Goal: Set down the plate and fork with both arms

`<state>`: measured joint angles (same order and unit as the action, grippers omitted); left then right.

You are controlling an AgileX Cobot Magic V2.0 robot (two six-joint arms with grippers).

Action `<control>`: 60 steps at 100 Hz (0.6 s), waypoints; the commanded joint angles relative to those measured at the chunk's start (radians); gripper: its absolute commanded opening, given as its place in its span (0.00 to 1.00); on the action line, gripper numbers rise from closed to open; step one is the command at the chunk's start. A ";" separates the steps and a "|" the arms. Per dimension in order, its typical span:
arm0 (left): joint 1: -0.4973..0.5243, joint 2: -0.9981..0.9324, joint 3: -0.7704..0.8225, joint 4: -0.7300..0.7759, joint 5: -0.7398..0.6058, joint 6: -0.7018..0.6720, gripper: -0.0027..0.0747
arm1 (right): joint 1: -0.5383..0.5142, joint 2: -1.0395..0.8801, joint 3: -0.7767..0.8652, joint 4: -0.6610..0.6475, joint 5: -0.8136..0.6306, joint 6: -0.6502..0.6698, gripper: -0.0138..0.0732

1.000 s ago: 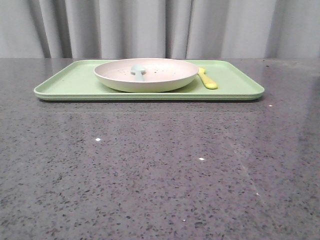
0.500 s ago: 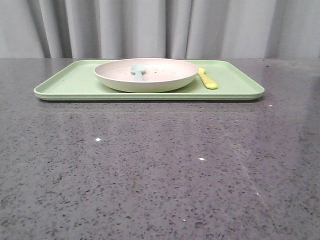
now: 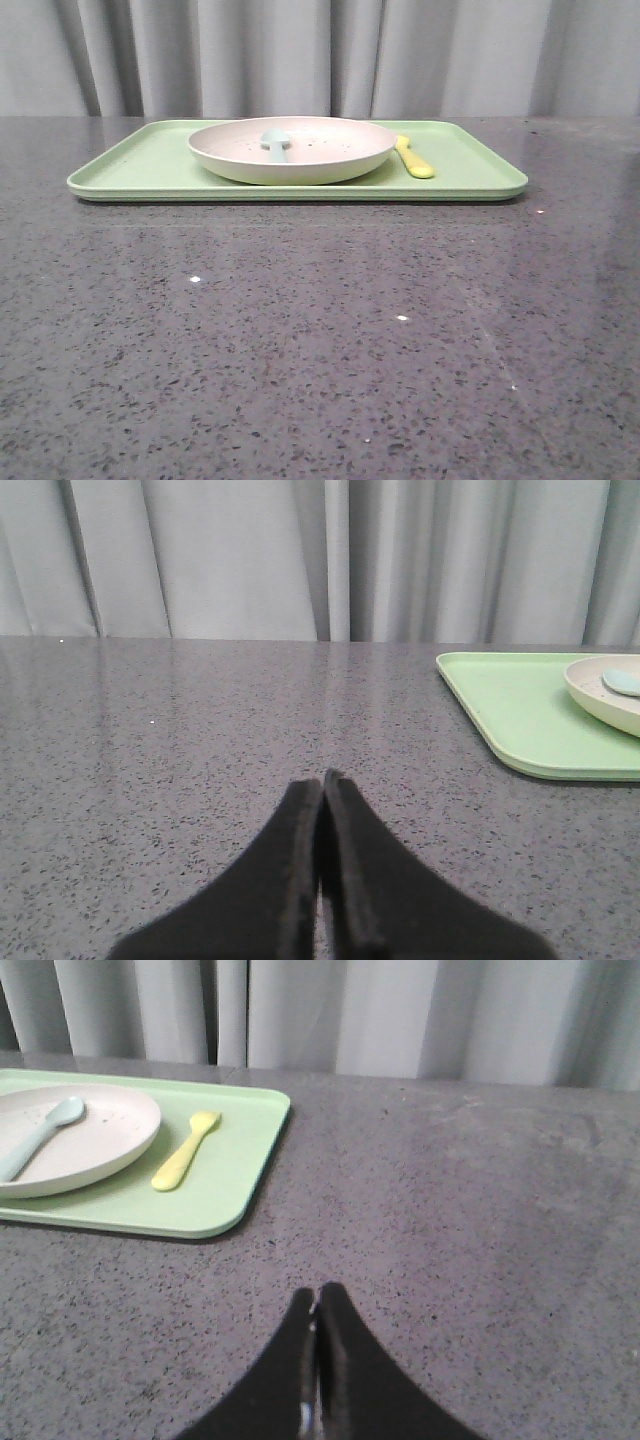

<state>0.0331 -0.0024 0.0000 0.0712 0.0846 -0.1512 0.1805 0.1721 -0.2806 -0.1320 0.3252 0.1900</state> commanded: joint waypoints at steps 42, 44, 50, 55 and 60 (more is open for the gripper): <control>0.000 -0.033 0.013 -0.008 -0.085 -0.012 0.01 | -0.163 -0.109 0.218 0.047 -0.297 -0.019 0.08; 0.000 -0.033 0.013 -0.008 -0.085 -0.012 0.01 | -0.168 -0.115 0.227 0.052 -0.301 -0.022 0.08; 0.000 -0.033 0.013 -0.008 -0.085 -0.012 0.01 | -0.182 -0.136 0.250 0.067 -0.311 -0.026 0.08; 0.000 -0.033 0.013 -0.008 -0.085 -0.012 0.01 | -0.197 -0.153 0.265 0.079 -0.325 -0.036 0.08; 0.000 -0.033 0.013 -0.008 -0.085 -0.012 0.01 | -0.211 -0.172 0.279 0.086 -0.325 -0.059 0.08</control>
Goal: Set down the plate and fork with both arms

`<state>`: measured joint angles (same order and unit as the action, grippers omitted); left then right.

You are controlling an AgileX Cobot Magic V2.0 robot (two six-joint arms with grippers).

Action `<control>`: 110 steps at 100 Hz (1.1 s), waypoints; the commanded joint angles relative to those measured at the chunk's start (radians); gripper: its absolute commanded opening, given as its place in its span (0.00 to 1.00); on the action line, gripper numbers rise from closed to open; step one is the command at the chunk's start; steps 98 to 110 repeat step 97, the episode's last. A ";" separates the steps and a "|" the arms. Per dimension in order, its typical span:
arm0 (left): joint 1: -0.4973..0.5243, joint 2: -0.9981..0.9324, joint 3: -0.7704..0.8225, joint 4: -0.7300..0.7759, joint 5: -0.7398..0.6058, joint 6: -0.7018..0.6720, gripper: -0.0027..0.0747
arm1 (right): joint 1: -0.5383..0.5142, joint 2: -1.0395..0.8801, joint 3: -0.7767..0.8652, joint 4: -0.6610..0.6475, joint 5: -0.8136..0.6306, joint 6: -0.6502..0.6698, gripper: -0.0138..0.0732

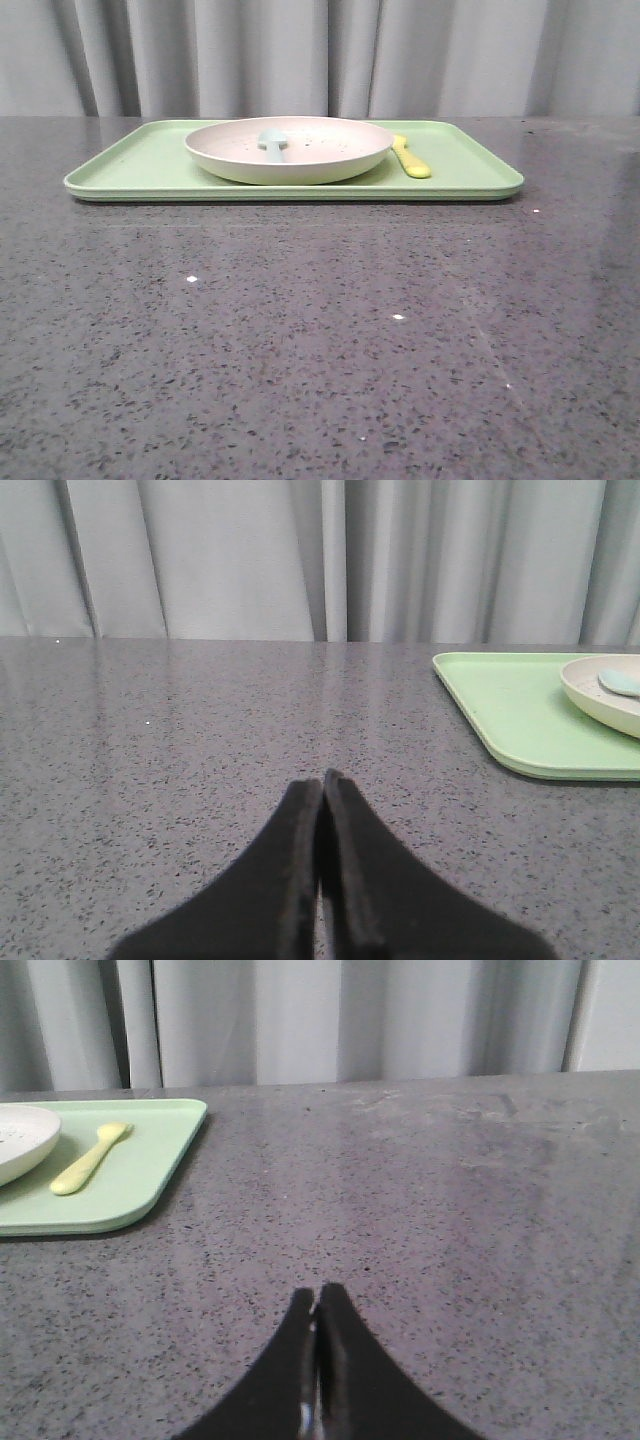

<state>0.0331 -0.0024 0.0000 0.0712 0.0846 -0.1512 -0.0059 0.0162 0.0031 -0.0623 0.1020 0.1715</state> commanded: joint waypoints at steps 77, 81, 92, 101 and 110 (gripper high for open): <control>0.000 -0.033 0.013 -0.008 -0.085 -0.012 0.01 | -0.048 -0.050 0.019 0.036 -0.069 -0.078 0.08; 0.000 -0.033 0.013 -0.008 -0.085 -0.012 0.01 | -0.048 -0.050 0.019 0.036 -0.069 -0.078 0.08; 0.000 -0.033 0.013 -0.008 -0.085 -0.012 0.01 | -0.048 -0.050 0.019 0.036 -0.069 -0.078 0.08; 0.000 -0.033 0.013 -0.008 -0.085 -0.012 0.01 | -0.048 -0.050 0.019 0.036 -0.069 -0.078 0.08; 0.000 -0.033 0.013 -0.008 -0.085 -0.012 0.01 | -0.048 -0.050 0.019 0.036 -0.069 -0.078 0.08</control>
